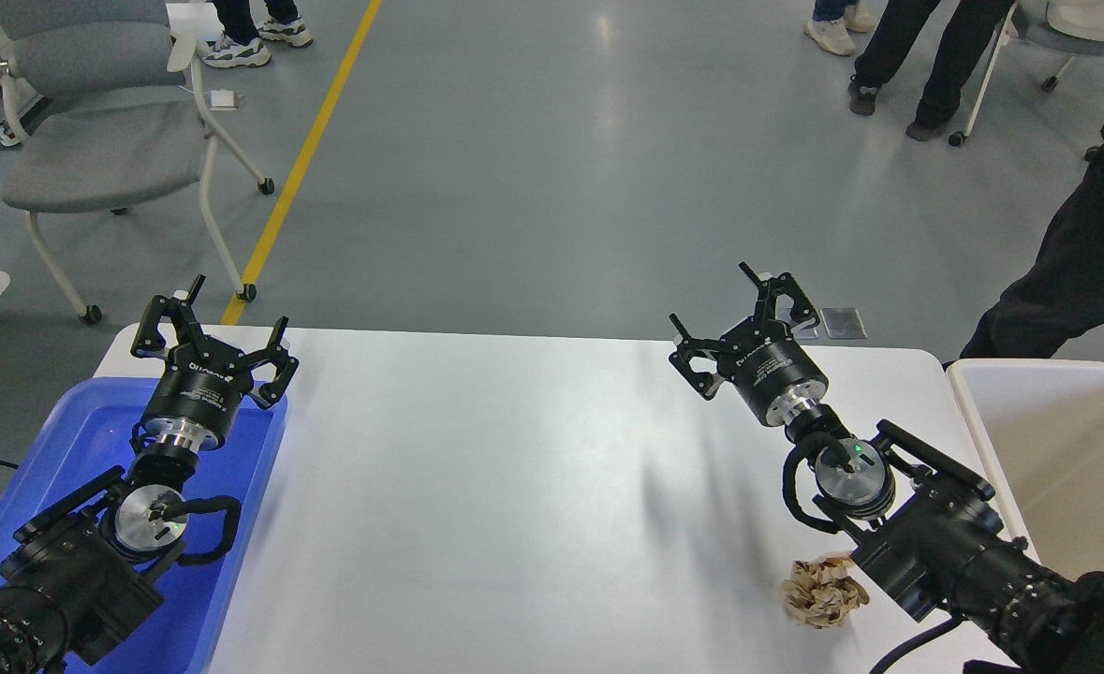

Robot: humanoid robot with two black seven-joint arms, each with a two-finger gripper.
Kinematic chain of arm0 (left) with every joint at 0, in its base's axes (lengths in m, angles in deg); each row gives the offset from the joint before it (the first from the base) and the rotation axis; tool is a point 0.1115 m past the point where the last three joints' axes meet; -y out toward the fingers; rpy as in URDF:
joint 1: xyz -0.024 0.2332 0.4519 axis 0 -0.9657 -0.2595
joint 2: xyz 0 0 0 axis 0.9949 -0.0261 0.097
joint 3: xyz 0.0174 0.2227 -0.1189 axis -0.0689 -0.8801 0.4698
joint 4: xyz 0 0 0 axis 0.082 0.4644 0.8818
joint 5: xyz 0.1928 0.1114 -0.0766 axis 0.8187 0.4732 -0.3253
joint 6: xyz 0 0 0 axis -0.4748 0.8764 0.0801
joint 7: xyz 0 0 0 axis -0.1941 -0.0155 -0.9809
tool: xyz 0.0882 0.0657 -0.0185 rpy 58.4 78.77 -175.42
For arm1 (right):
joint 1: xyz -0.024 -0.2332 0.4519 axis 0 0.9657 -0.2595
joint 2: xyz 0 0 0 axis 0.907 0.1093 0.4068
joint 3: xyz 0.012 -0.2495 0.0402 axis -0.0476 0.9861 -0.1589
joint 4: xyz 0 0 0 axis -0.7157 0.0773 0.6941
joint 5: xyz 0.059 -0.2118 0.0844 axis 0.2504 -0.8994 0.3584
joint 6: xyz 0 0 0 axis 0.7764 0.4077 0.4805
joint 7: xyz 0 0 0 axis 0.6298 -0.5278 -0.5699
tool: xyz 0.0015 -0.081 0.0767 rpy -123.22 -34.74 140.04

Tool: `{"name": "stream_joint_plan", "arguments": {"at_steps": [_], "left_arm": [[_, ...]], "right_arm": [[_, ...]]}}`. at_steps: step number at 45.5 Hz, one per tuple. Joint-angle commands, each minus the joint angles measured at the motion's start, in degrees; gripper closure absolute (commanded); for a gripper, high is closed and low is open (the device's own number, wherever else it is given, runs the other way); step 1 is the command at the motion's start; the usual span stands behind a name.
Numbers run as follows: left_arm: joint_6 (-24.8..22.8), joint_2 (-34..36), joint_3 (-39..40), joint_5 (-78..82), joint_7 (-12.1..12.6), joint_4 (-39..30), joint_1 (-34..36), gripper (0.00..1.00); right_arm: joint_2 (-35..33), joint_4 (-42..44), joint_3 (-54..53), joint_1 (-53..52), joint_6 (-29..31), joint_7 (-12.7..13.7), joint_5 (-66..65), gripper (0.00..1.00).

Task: Tidy desktop
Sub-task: 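Raise the right gripper and swing it outward past the table edge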

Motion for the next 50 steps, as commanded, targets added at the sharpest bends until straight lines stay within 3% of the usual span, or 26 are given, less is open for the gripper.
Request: {"name": "stream_joint_plan", "arguments": {"at_steps": [1,27,42,50], "left_arm": [[0.0,0.0,0.0,0.1,0.0,0.0,0.0,0.00],[0.0,0.1,0.0,0.0,0.0,0.0,0.0,0.00],[0.0,0.1,0.0,0.0,0.0,0.0,0.0,0.00],[0.0,0.1,0.0,0.0,0.0,0.0,0.0,0.00]], "right_arm": [[0.0,0.0,0.2,0.0,0.1,0.0,0.0,0.00],[-2.7,-4.0,0.4,-2.0,0.1,0.1,-3.1,0.00],[-24.4,-19.7,0.4,-7.8,0.2,0.8,-3.1,0.00],[-35.6,-26.3,0.9,-10.7,0.3,2.5,-3.9,0.00]]}}
